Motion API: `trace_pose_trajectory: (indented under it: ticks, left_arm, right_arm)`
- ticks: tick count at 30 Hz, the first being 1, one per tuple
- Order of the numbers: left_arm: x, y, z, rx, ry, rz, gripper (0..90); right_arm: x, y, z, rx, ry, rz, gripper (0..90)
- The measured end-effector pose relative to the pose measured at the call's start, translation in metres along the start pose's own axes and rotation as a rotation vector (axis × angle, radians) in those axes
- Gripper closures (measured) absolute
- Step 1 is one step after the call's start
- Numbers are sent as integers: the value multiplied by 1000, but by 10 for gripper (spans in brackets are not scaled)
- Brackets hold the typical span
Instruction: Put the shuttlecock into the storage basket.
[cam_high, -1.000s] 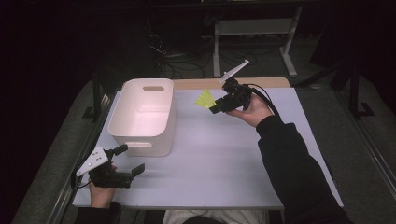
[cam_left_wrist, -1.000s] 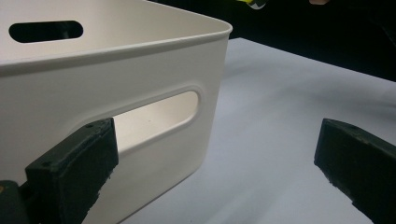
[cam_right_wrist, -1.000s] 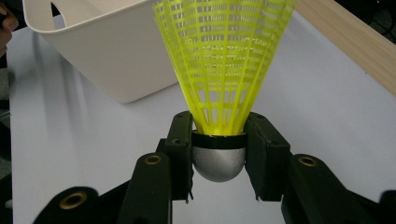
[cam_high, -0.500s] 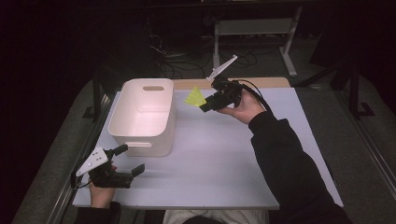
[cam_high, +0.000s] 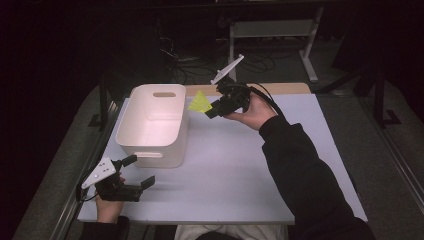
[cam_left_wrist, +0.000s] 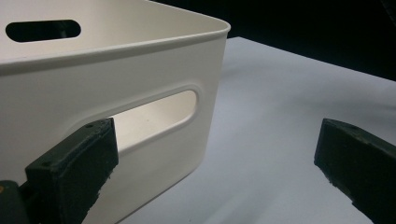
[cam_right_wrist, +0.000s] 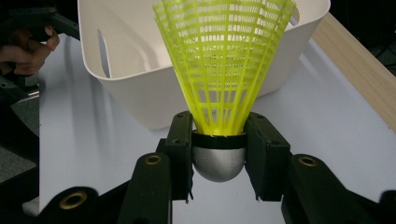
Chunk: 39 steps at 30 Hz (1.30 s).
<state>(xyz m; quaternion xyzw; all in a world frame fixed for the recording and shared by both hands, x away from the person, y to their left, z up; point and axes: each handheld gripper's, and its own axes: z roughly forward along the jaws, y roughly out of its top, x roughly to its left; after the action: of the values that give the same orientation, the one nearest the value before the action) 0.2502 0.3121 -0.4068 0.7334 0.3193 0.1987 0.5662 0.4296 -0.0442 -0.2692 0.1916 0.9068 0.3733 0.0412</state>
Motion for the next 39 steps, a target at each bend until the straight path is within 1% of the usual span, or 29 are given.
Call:
trace_pose_trajectory:
  ticks: [1, 7, 12, 22, 39]
  left_arm:
    - [0, 0, 0, 0, 0, 0, 0]
    - [0, 0, 0, -1, 0, 0, 0]
    - [0, 0, 0, -2, 0, 0, 0]
    - [0, 0, 0, 0, 2, 2, 0]
    - [0, 0, 0, 3, 3, 7, 0]
  right_arm:
    - [1, 1, 0, 1, 0, 4, 637]
    - [4, 8, 3, -3, 5, -12, 637]
    - [6, 13, 7, -2, 13, -14, 637]
    - [14, 29, 16, 3, 27, -48, 637]
    - [22, 48, 27, 1, 42, -74, 637]
